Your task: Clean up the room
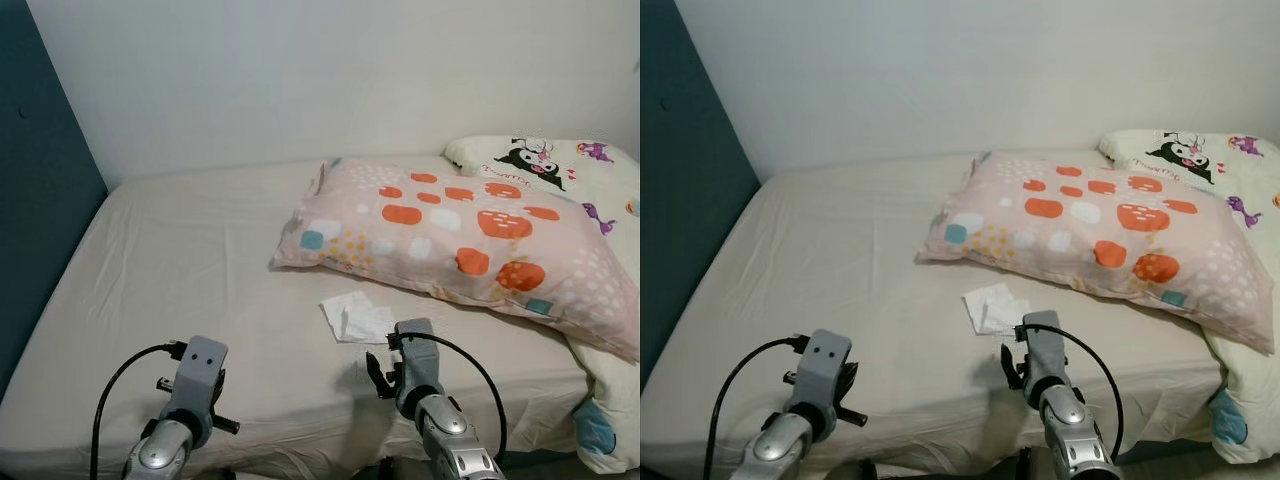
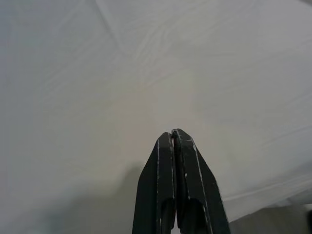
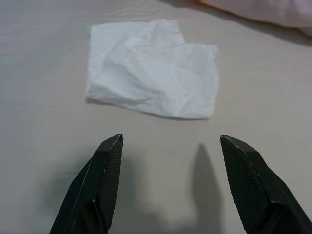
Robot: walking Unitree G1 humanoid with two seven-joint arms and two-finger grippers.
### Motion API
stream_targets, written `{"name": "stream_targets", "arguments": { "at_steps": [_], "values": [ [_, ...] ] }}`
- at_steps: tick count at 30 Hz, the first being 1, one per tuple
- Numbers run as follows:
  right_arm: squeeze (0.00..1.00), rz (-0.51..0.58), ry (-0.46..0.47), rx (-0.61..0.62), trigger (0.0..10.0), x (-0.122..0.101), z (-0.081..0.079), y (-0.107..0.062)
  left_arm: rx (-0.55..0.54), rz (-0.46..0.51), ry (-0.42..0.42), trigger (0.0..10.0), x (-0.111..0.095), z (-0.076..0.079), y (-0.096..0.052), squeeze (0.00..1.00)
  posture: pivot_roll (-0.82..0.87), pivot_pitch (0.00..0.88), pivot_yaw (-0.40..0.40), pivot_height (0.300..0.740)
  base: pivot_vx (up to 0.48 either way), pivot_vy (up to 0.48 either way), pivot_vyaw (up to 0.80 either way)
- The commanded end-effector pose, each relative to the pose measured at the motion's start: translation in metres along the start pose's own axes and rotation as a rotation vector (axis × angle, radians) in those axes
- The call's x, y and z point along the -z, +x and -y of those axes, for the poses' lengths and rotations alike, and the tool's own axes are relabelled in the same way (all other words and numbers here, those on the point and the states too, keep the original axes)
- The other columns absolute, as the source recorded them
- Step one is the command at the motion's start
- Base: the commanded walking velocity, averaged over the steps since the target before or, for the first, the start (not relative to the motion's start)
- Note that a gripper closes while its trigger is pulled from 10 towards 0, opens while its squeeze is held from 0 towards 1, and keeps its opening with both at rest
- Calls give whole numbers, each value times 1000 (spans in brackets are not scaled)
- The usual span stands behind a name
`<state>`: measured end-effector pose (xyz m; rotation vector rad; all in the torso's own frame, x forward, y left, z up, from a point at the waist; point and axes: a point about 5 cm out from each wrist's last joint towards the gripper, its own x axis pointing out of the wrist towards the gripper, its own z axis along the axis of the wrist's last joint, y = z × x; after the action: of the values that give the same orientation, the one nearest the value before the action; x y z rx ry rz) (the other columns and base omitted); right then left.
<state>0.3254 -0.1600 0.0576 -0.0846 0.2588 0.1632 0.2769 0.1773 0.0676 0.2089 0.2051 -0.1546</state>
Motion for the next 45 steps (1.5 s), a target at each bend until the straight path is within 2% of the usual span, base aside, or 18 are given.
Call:
{"name": "stream_targets", "arguments": {
  "at_steps": [1,8,16,17,18,19,23,25,29,33,36,38,39,40,41,42,43,45],
  "values": [
    [0,3,-17,-16,10000,-2,0,2,22,-20,28,10000,3,-2,-4,0,99,190,-22,573,0,0,0],
    [0,12,-36,-21,10000,-12,6,8,50,-8,59,10000,-2,-7,-8,0,118,226,-27,573,0,0,0],
    [0,40,-76,-57,10000,-33,10,19,150,38,115,10000,-19,-16,-17,0,143,288,-28,573,0,0,0],
    [184,46,-86,-74,10000,-36,9,20,163,48,116,10000,-22,-17,-19,0,145,292,-27,573,0,0,0],
    [184,46,-86,-74,10000,-36,9,20,163,48,116,10000,-22,-17,-19,0,145,292,-27,573,0,0,0],
    [1000,50,-94,-92,10000,-39,7,22,175,58,116,10000,-24,-19,-20,0,145,307,-25,573,0,0,0],
    [1000,57,-107,-110,10000,-42,6,23,186,67,122,10000,-27,-20,-21,0,146,321,-24,573,0,0,0],
    [1000,84,-150,-164,10000,-54,3,28,194,123,135,10000,-39,-24,-22,0,153,351,-27,573,0,0,0],
    [1000,103,-161,-200,10000,-61,1,30,198,169,132,10000,-49,-25,-25,0,162,360,-31,573,0,0,0],
    [1000,118,-139,-223,10000,-69,0,34,288,259,58,10000,-69,-14,-35,0,186,383,-35,573,0,0,0],
    [1000,122,-144,-206,10000,-77,2,37,429,329,-2,10000,-87,5,-48,0,219,401,-36,573,0,0,0],
    [1000,122,-145,-204,10000,-81,3,38,480,367,0,10000,-95,15,-54,0,230,406,-39,573,0,0,0],
    [886,118,-159,-205,10000,-82,3,39,503,382,7,10000,-98,20,-57,0,233,410,-42,573,0,0,0],
    [886,116,-170,-206,10000,-82,3,39,518,392,12,10000,-100,24,-59,0,233,410,-42,573,0,0,0],
    [282,113,-186,-205,10000,-83,4,39,529,409,10,10000,-103,28,-61,0,236,416,-45,573,0,0,0],
    [282,113,-186,-205,10000,-83,4,39,529,409,10,10000,-103,28,-61,0,236,416,-45,573,0,0,0],
    [0,115,-200,-200,10000,-84,5,39,537,427,16,10000,-107,32,-63,0,236,416,-45,573,0,0,0],
    [0,119,-205,-199,10000,-86,6,40,537,455,21,10000,-113,36,-65,0,244,419,-43,573,0,0,0]
  ]
}}
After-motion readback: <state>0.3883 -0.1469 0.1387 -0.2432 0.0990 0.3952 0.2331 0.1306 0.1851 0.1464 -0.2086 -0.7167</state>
